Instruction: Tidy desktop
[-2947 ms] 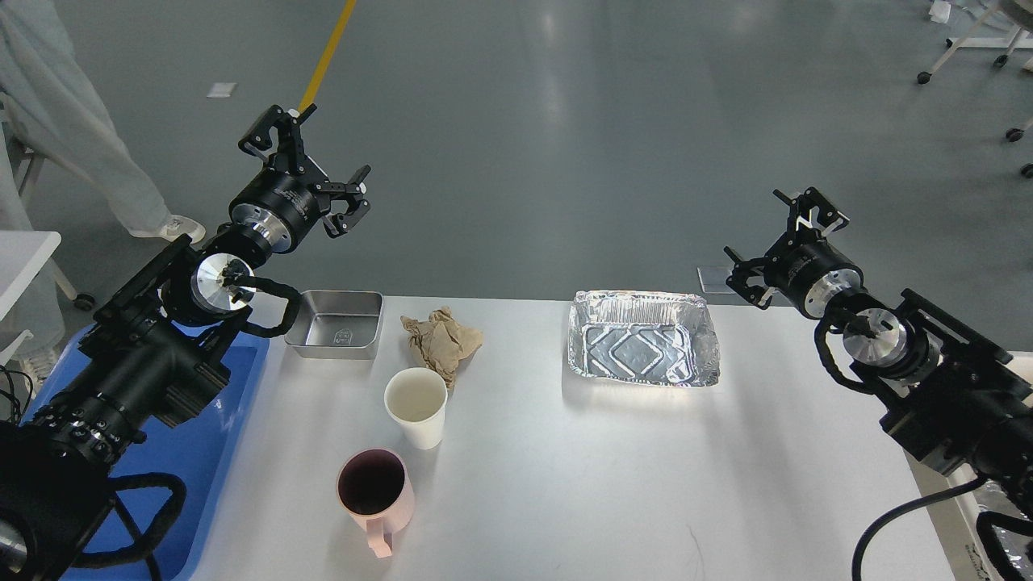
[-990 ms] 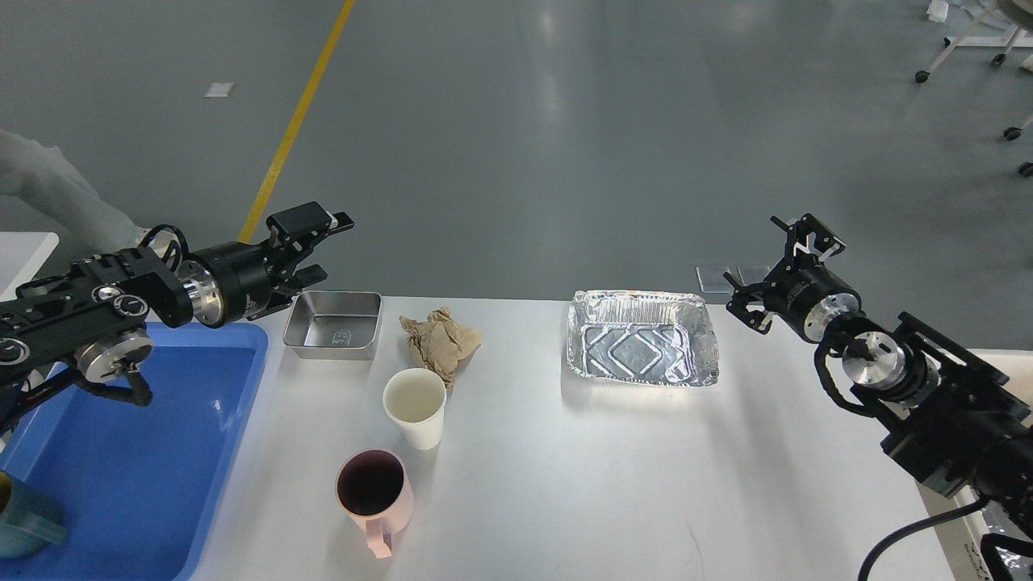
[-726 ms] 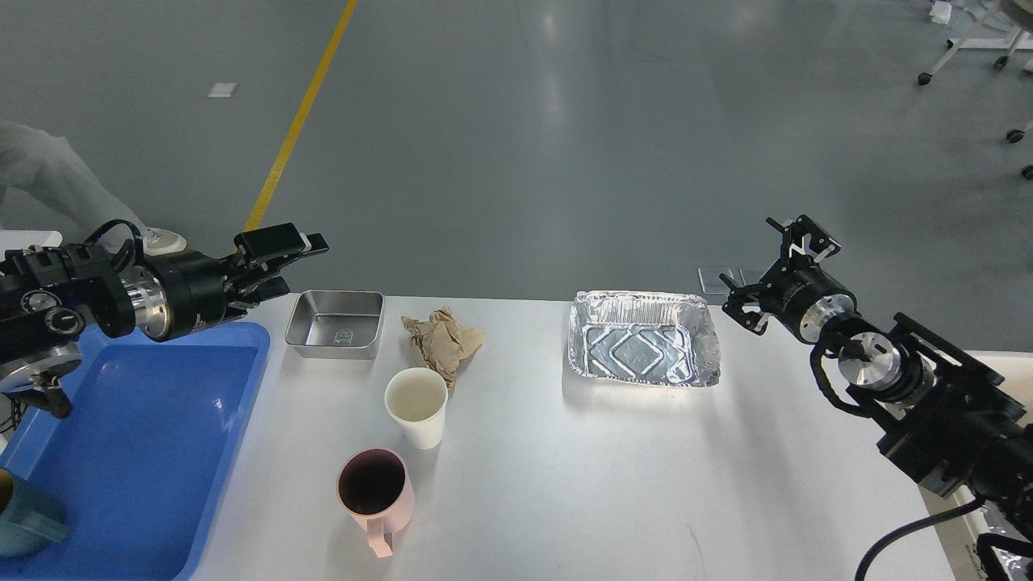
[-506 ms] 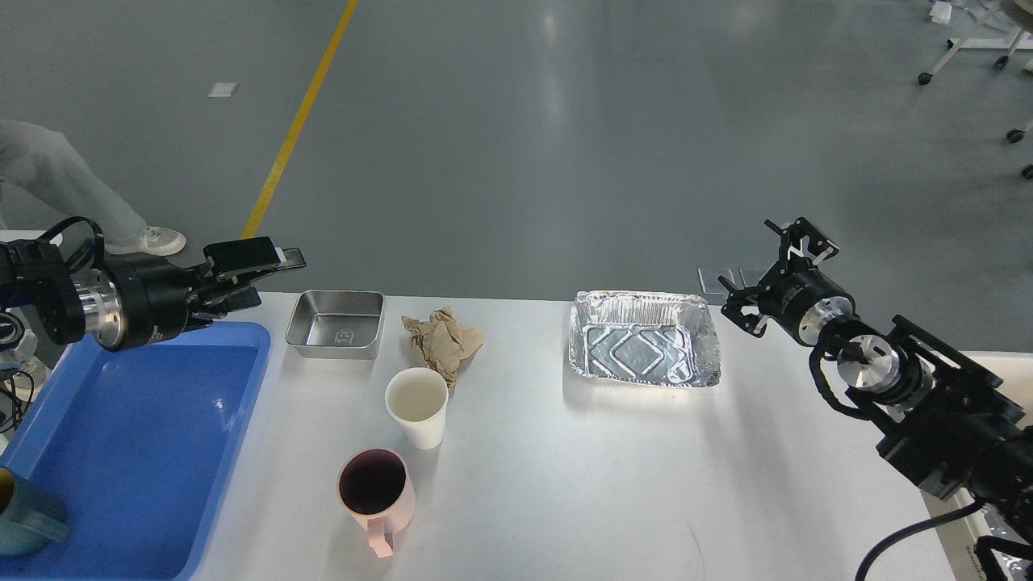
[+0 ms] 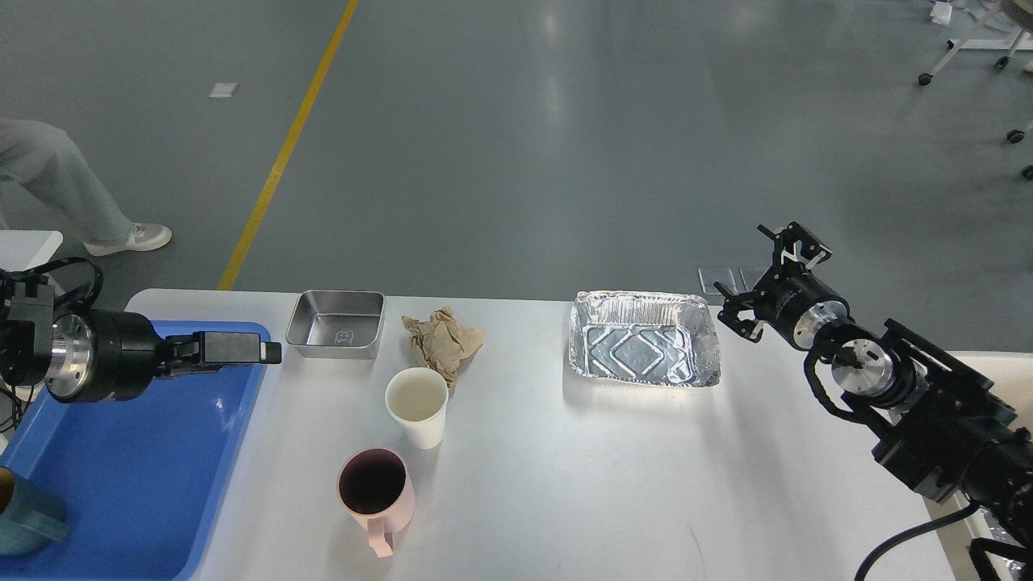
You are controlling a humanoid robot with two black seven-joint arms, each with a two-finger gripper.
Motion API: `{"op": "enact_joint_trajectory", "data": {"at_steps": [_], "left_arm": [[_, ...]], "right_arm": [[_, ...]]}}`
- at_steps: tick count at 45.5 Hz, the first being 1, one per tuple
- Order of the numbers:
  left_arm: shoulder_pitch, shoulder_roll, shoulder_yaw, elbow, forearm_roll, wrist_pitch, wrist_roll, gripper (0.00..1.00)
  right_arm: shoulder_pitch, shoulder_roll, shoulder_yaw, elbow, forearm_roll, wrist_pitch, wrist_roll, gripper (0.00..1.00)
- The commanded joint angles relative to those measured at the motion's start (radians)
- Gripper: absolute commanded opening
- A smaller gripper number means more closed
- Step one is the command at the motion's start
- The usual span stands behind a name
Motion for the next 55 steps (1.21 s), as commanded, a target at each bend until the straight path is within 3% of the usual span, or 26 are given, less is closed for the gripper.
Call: {"op": "enact_joint_trajectory", "data": {"at_steps": [1, 11, 26, 55], "left_arm": [[-0.091, -0.024, 0.093, 0.001, 0.03, -0.057, 0.0, 0.97], [-0.114, -0.093, 0.163, 0.0, 0.092, -0.033, 0.0, 0.97], [-0.097, -0.365, 0.303, 0.007, 0.101, 0.173, 0.0, 0.97], [0.138, -0.649, 0.315, 0.184, 0.084, 0.335, 0.0, 0.96]], "right_arm": [[-0.002, 0.0, 0.0, 0.0, 0.0, 0.0, 0.0, 1.0], [-0.002, 0.002, 0.0, 0.001, 0.0, 0.0, 0.0, 1.0], [-0.003, 0.0, 0.0, 0.0, 0.0, 0.0, -0.001, 1.0], [-0.005, -0.006, 0.0, 0.0, -0.002, 0.0, -0.001, 1.0]]}}
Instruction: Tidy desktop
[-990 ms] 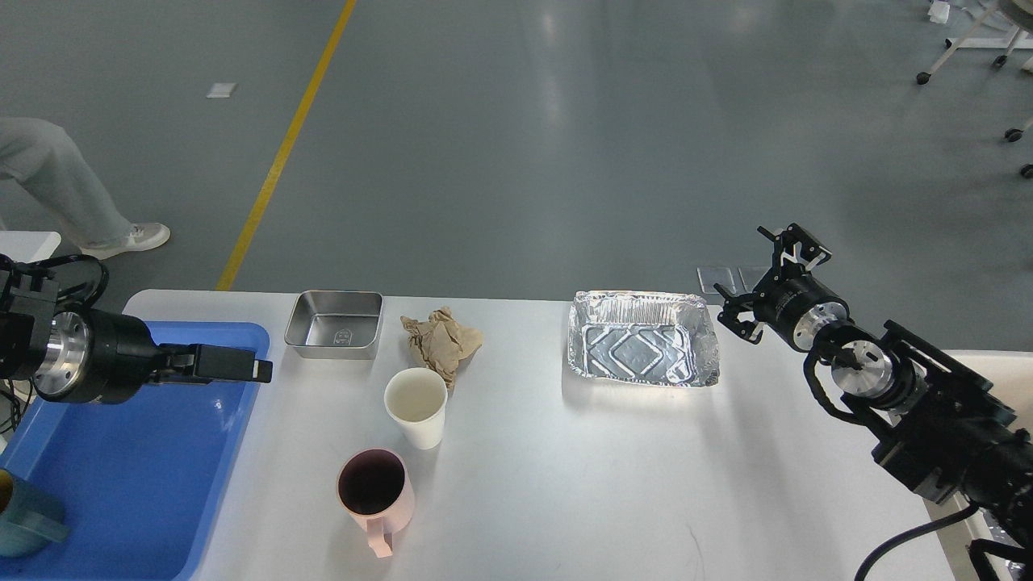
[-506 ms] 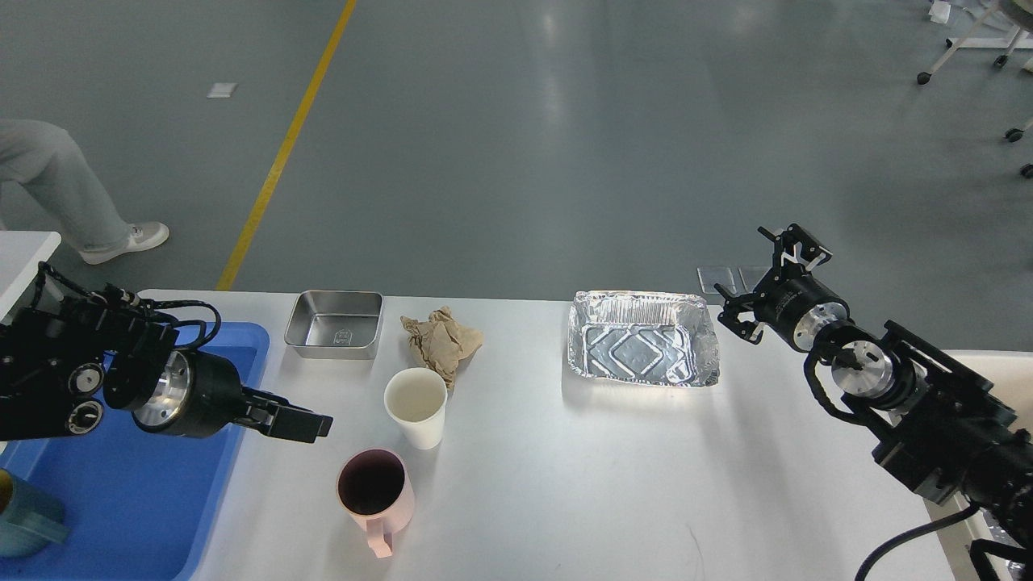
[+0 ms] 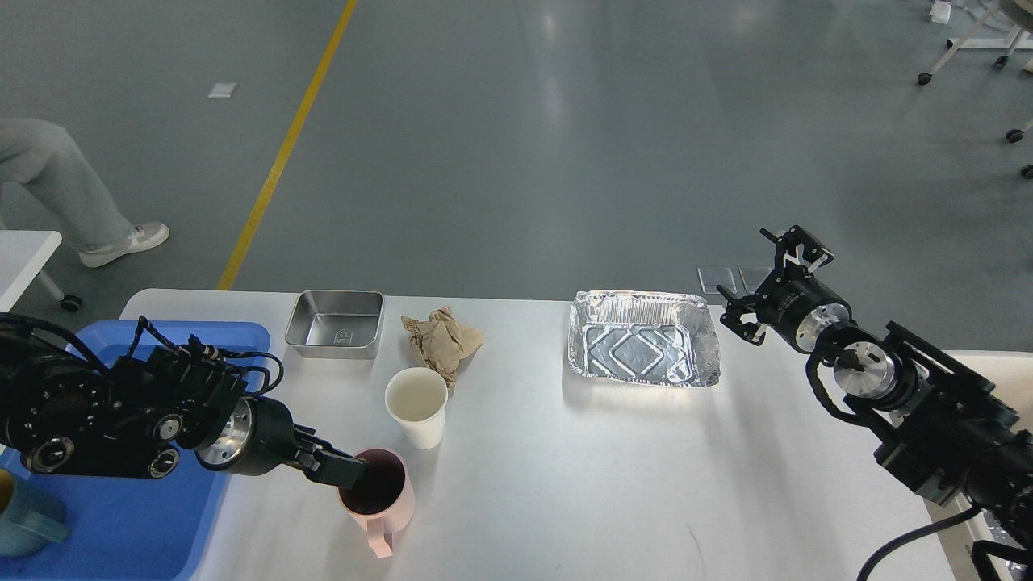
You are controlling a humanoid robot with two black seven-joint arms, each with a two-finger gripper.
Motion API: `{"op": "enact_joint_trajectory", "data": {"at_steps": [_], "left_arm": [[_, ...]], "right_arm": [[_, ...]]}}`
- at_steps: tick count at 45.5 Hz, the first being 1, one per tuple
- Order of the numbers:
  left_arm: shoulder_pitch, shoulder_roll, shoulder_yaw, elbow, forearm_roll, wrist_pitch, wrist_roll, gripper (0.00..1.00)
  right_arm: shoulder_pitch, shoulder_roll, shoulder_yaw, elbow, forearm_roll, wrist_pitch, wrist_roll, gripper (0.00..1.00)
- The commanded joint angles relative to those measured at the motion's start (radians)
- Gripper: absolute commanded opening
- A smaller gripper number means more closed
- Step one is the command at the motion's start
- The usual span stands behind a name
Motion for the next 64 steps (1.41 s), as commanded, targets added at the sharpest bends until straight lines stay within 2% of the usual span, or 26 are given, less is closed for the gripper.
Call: {"op": "enact_joint_trajectory", "data": {"at_steps": [1, 7, 27, 34, 37, 44, 49, 56, 64], "left_arm": [[0.035, -0.037, -0.004, 0.028, -0.007, 0.034, -0.001, 0.96], [0.062, -0.041, -0.01, 0.042, -0.007, 0.057, -0.001, 0.95], [0.09, -0.062, -0.014, 0.085, -0.008, 0.057, -0.005, 0.94], [0.064, -0.031, -0.046, 0.062, -0.01, 0.028, -0.012, 0.94], [0.032, 0.016, -0.06, 0.055, -0.013, -0.012, -0.014, 0.94], [-0.004, 0.103, -0.158, 0.054, -0.049, -0.185, -0.009, 0.94], [-0.048, 0.194, -0.206, 0.019, -0.083, -0.269, -0.005, 0.95], [-0.163, 0.323, -0.218, -0.015, -0.184, -0.403, -0.005, 0.95], [-0.272, 0.458, -0.211, -0.073, -0.22, -0.509, -0.005, 0.96]], "right_arm": [[0.0, -0.003, 0.0, 0.002, 0.0, -0.001, -0.001, 1.0], [0.0, -0.006, 0.0, 0.002, 0.0, 0.0, -0.001, 1.0], [-0.001, -0.006, 0.0, 0.002, -0.038, -0.005, -0.001, 1.0], [-0.003, -0.006, 0.0, 0.002, -0.038, -0.005, -0.001, 1.0], [-0.003, -0.007, 0.0, 0.002, -0.038, -0.005, -0.001, 1.0], [-0.001, -0.006, 0.0, 0.001, -0.04, -0.005, -0.001, 1.0], [-0.001, -0.006, 0.0, 0.002, -0.04, -0.005, -0.001, 1.0], [-0.001, -0.004, 0.0, 0.001, -0.043, -0.005, -0.001, 1.0], [-0.001, 0.0, 0.0, -0.004, -0.043, -0.005, -0.001, 1.0]]}}
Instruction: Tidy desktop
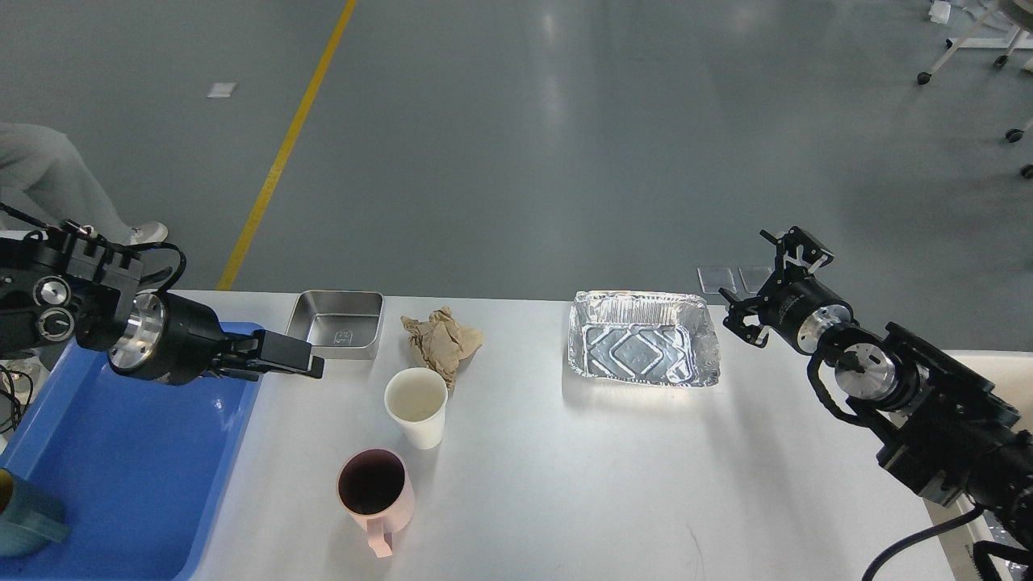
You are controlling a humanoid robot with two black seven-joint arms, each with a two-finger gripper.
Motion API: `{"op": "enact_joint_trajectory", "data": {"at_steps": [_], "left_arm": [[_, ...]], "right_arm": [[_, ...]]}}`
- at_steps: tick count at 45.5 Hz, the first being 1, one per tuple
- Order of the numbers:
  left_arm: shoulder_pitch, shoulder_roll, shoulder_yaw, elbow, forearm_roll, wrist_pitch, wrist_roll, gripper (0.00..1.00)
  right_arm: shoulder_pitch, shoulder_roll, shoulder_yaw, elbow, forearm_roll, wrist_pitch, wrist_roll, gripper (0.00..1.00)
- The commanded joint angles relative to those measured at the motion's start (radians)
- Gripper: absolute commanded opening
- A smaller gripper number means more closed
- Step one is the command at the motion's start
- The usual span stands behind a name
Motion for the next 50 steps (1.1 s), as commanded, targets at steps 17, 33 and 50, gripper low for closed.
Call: {"op": "enact_joint_trajectory", "data": {"at_steps": [17, 33, 50], "left_arm": [[-0.381, 0.368, 0.136, -0.104, -0.037, -0.225, 0.003, 0.96], [-0.374, 0.34, 0.133, -0.101, -0.036, -0.197, 0.004, 0.96], [0.049, -0.068, 0.117, -0.058, 0.007, 0.198, 0.0, 0.96]], "right_arm": [[0.002, 0.006, 0.0, -0.032, 0.0, 0.005, 0.0, 1.0], [0.002, 0.006, 0.0, -0.03, 0.0, 0.005, 0.0, 1.0], [0.0, 0.004, 0.0, -0.03, -0.002, 0.005, 0.0, 1.0]]}}
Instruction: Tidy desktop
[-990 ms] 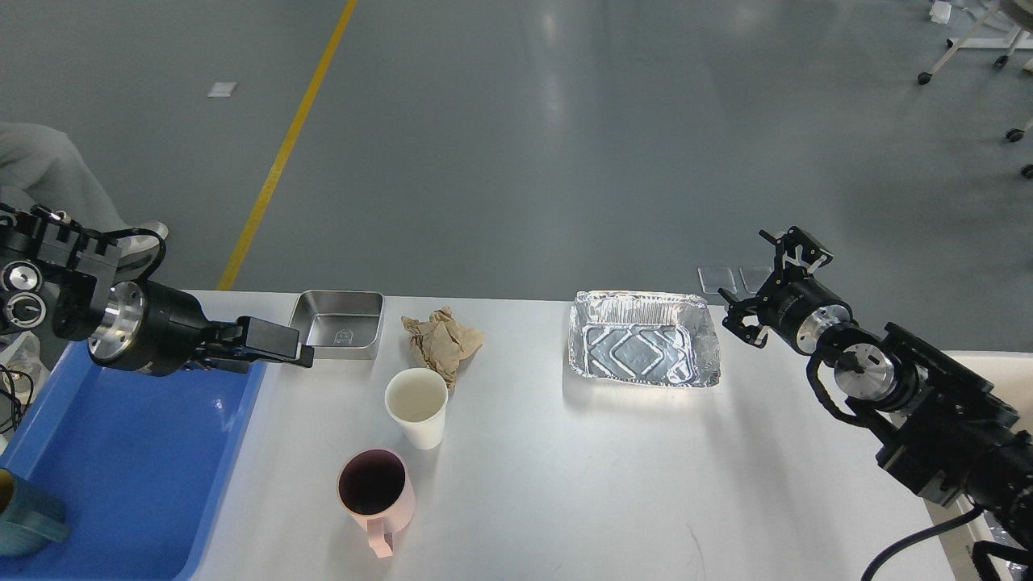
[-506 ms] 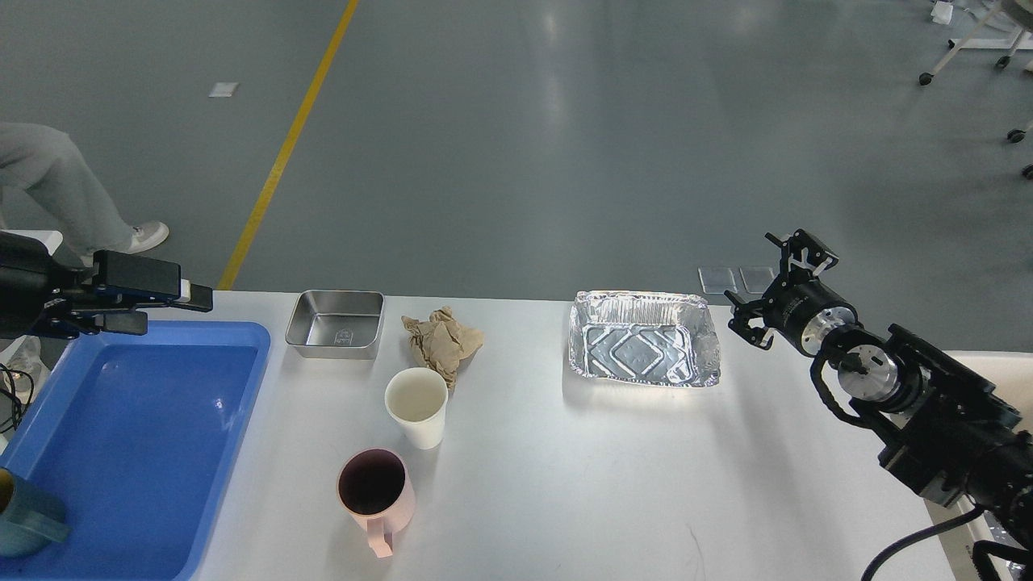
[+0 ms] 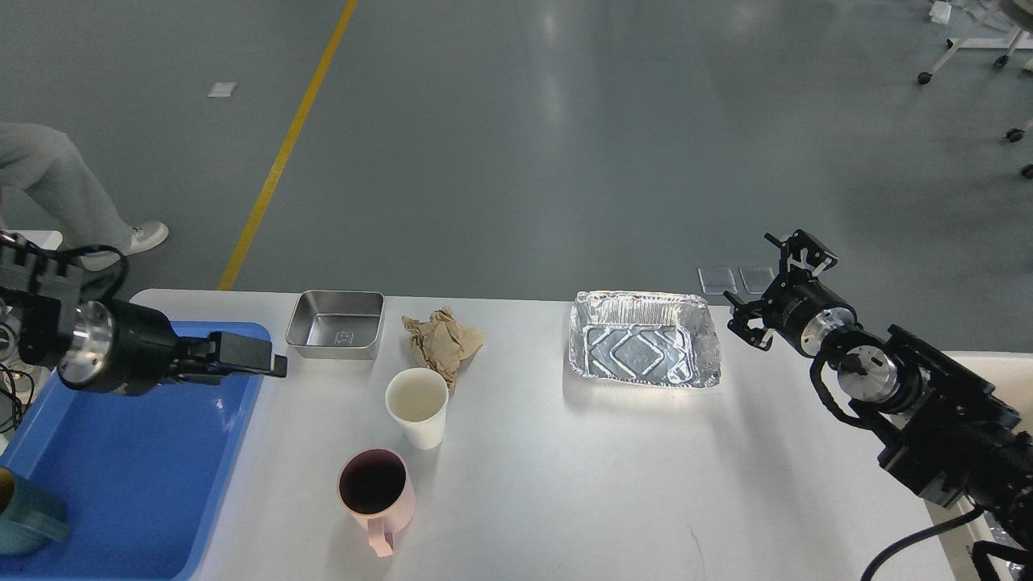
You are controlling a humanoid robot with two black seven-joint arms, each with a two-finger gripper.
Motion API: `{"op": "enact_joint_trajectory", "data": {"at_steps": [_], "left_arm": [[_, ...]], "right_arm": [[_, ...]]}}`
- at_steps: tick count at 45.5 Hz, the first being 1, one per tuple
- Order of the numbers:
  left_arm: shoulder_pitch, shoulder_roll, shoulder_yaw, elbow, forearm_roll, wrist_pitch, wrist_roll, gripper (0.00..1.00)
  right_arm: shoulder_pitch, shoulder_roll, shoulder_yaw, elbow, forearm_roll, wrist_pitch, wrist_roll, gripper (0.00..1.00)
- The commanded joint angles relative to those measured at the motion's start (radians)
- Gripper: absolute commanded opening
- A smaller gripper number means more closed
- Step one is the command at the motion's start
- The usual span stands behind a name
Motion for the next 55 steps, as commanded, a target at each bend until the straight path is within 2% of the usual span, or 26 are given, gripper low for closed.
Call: {"op": "enact_joint_trajectory", "data": {"at_steps": [1, 5, 6, 14, 26, 40, 55], "left_arm": [[0.146, -0.183, -0.002, 0.018, 0.028, 0.14, 0.0, 0.96], [0.197, -0.25, -0.001, 0.022, 0.031, 0.181, 0.0, 0.96], [0.241, -0.315, -0.002, 0.044, 0.033, 0.221, 0.0, 0.96], [0.289, -0.452, 0.018, 0.064, 0.038, 0.322, 0.0, 0.96], [0.371, -0.538, 0.018, 0.168, 0.079, 0.359, -0.002, 0.96], [0.371, -0.523, 0.018, 0.166, 0.082, 0.372, -0.005, 0.95], [0.318, -0.429, 0.05, 0.13, 0.107, 0.366, -0.014, 0.95]], "right_arm": [[-0.001, -0.002, 0.0, -0.001, 0.0, 0.0, 0.0, 1.0], [-0.001, -0.003, 0.0, -0.002, -0.001, 0.0, 0.0, 1.0], [-0.003, -0.003, 0.0, -0.002, -0.001, 0.0, 0.0, 1.0], [-0.004, -0.006, -0.002, -0.007, -0.001, 0.0, 0.0, 1.0], [-0.006, -0.006, -0.005, -0.019, -0.001, 0.0, 0.0, 1.0], [-0.004, -0.009, -0.005, -0.019, -0.026, 0.0, 0.0, 1.0], [-0.003, -0.005, -0.005, -0.017, -0.034, 0.0, 0.0, 1.0]]}}
